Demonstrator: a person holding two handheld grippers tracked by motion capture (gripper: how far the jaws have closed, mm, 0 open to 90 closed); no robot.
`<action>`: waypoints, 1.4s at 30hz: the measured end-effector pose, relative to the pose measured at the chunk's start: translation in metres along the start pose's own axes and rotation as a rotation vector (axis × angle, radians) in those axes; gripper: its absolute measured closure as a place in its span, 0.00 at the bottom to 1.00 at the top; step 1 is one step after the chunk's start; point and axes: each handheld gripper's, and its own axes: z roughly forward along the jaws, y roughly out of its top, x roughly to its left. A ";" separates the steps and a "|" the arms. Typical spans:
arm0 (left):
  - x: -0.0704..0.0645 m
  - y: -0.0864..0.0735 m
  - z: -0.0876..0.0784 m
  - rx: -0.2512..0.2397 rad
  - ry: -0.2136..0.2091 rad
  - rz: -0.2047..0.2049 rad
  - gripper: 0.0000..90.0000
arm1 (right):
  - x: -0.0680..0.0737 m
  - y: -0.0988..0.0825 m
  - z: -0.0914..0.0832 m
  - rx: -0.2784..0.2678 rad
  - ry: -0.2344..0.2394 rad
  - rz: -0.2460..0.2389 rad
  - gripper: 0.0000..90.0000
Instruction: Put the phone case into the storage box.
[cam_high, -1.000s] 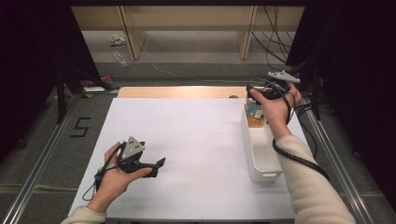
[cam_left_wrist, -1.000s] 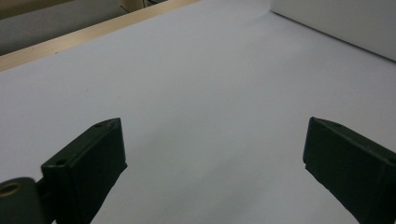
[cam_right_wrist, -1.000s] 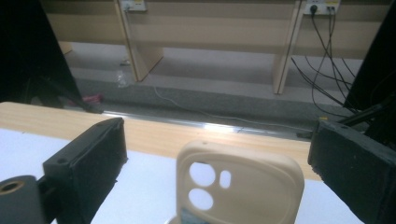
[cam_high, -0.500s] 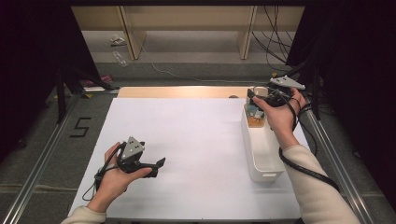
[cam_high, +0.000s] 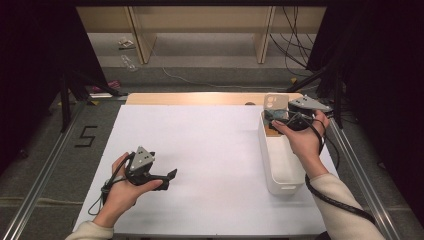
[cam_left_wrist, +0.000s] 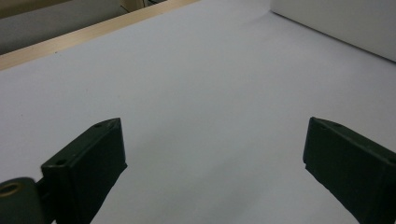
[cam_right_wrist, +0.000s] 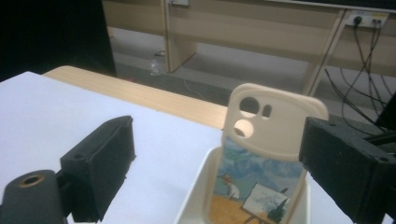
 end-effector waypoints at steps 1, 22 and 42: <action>0.000 0.000 0.000 0.001 -0.001 0.000 0.06 | 0.000 -0.001 -0.001 0.000 0.008 0.002 0.13; -0.001 0.000 -0.001 -0.004 -0.003 -0.001 0.06 | 0.028 -0.021 -0.032 0.005 0.154 -0.030 0.14; -0.002 0.001 -0.002 -0.011 -0.002 -0.003 0.06 | 0.030 -0.038 -0.055 0.022 0.259 -0.061 0.14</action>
